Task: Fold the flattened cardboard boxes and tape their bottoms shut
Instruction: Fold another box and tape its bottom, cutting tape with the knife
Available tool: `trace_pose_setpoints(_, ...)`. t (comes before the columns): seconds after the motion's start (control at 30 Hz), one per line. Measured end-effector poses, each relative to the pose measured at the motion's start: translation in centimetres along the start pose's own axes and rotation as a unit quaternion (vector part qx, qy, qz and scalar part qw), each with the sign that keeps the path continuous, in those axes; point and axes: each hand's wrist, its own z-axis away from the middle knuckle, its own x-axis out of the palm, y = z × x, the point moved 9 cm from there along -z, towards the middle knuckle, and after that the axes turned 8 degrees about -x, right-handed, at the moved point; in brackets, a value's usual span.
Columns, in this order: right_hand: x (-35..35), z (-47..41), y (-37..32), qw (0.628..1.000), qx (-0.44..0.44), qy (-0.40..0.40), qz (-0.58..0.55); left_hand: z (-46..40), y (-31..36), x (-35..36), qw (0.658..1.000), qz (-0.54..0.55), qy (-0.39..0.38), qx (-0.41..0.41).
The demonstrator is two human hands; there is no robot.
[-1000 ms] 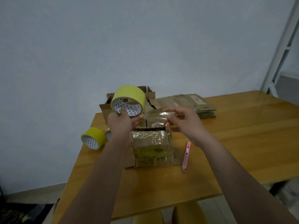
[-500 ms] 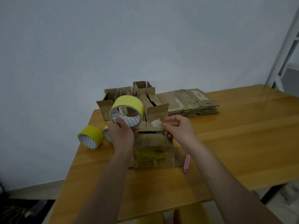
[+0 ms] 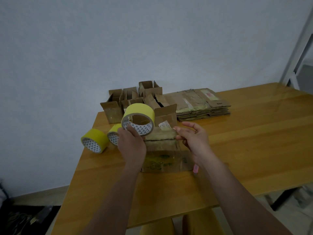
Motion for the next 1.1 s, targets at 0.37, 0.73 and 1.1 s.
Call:
trace_pose_setpoints(0.37, -0.9, 0.4, 0.9, 0.999, -0.019, 0.030, 0.007, 0.1, 0.0, 0.3, 0.999, -0.030, 0.002, 0.018)
trace_pose_setpoints(0.73, -1.6, 0.1, 1.4, 0.997, -0.041, 0.055, 0.033, 0.5, 0.5, 0.6, 0.998, -0.047, -0.010, 0.038)
trace_pose_setpoints(1.1, -2.3, -0.1, 1.9, 0.981, -0.082, 0.095, 0.147, 0.6, 0.6, 0.6, 0.997, -0.057, -0.003, 0.050)
